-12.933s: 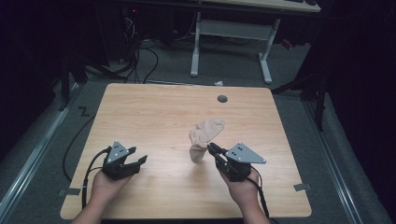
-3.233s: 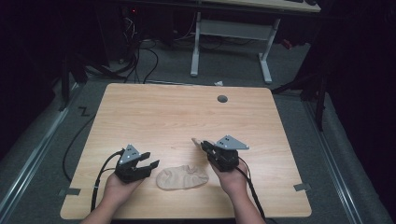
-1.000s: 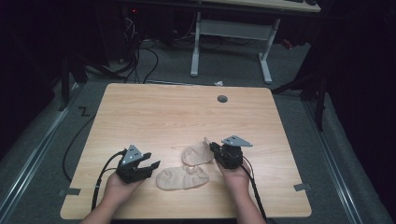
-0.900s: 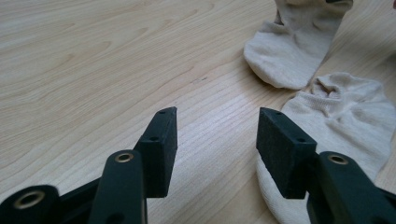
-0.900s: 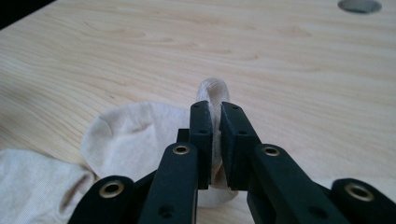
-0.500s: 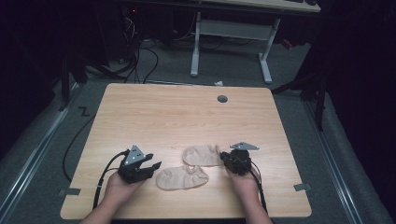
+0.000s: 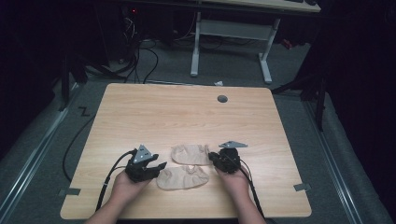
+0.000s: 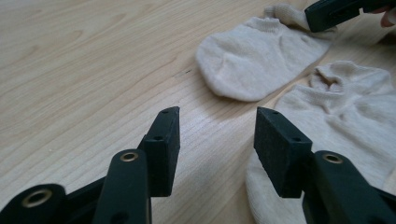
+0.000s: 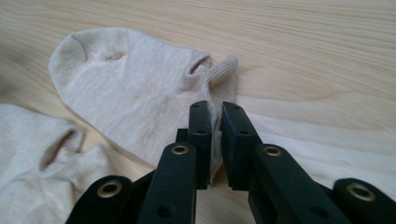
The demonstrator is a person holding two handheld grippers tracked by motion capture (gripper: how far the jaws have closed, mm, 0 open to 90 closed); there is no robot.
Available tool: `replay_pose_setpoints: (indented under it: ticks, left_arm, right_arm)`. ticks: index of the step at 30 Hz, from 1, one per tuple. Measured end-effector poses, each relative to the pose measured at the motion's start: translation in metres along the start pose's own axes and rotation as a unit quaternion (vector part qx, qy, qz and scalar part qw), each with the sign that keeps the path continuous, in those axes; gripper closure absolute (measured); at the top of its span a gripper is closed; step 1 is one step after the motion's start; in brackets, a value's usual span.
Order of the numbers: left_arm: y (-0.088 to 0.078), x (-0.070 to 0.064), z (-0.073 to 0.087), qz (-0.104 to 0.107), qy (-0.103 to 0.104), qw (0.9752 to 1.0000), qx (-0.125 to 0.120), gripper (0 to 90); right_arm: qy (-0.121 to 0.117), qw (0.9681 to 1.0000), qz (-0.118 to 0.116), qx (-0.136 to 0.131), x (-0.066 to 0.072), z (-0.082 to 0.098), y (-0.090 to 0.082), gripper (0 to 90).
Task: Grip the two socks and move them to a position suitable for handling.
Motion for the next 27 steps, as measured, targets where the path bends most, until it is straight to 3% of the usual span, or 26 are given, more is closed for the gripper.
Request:
replay_pose_setpoints:
  ticks: [3,5,9,12,14,16,19,25,27]
  left_arm:
    - [0.006,0.006,-0.004,0.004,-0.029,0.9996,0.001,50.2]
    - [0.012,0.009,-0.01,-0.018,-0.021,0.9996,0.006,50.8]
    - [0.03,0.011,-0.02,-0.019,-0.033,0.9993,0.005,53.7]
    - [0.042,0.01,-0.02,-0.007,-0.053,0.9984,0.019,56.5]
    - [0.047,0.01,-0.021,-0.013,-0.045,0.9983,0.034,60.2]
    - [0.051,0.011,-0.022,-0.006,-0.062,0.9975,0.033,69.1]
    - [0.052,0.01,-0.021,-0.016,-0.054,0.9979,0.032,85.8]
    - [0.035,0.007,-0.027,-0.025,-0.044,0.9987,-0.002,86.9]
    - [0.028,0.003,-0.028,-0.025,-0.027,0.9993,-0.002,86.7]
  right_arm:
    - [-0.01,0.9999,-0.003,0.0,0.006,-0.001,0.004,83.1]
    - [-0.011,0.9999,-0.002,0.002,0.007,-0.001,0.005,83.1]
    - [-0.009,1.0,-0.002,0.0,0.006,-0.001,0.005,83.1]
    - [-0.013,0.9999,0.0,0.003,0.006,0.0,0.005,83.1]
    - [-0.015,0.9999,0.0,0.002,0.005,0.001,0.005,83.1]
    - [-0.016,0.9999,0.001,0.003,0.004,0.002,0.005,83.1]
    - [-0.014,0.9999,0.002,-0.004,0.004,0.002,0.003,83.5]
    - [-0.017,0.9991,-0.005,-0.04,0.005,-0.002,-0.008,84.2]
    - [-0.018,0.9988,-0.007,-0.045,0.006,-0.002,-0.01,84.1]
Point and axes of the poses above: each handheld gripper's, and its own axes: y roughly forward along the jaws, z roughly out of its underside, x roughly to its left, the point moved 3 cm from there along y, roughly forward along the jaws, and after that the axes turned 9 degrees about y, right-handed, at the moved point
